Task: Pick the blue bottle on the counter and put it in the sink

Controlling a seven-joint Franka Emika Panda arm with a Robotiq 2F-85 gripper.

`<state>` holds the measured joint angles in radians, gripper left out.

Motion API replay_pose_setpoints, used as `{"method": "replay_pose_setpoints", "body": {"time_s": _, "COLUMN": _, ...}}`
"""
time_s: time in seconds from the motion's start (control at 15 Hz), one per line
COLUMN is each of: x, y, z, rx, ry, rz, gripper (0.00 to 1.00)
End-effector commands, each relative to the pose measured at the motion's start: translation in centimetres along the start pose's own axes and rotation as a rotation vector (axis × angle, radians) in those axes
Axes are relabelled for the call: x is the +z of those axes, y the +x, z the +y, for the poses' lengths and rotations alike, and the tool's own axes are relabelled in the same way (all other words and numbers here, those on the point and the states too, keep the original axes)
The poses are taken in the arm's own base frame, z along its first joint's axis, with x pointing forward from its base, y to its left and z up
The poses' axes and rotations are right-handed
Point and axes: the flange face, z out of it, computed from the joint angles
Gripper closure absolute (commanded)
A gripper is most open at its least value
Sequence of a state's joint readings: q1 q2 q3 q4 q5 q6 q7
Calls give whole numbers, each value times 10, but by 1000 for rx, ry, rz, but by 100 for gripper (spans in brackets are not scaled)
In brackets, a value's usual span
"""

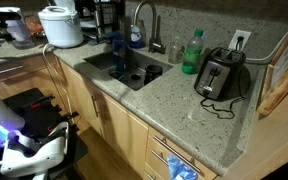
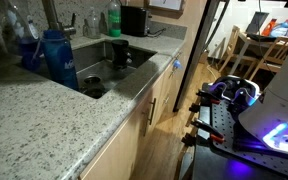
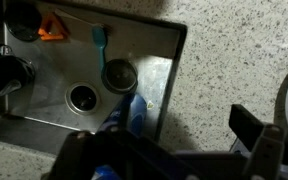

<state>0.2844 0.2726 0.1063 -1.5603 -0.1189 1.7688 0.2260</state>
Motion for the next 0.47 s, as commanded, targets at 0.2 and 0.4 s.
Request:
{"method": "replay_pose_setpoints", "body": {"time_s": 0.2, "x": -23, "y": -61, "z": -8, "rx": 2, "ry": -9, "rz": 31, "gripper": 0}}
{"method": "replay_pose_setpoints", "body": {"time_s": 0.4, "x": -26, "y": -51, "z": -11, "rx": -16, "ry": -9, "rz": 16, "gripper": 0}}
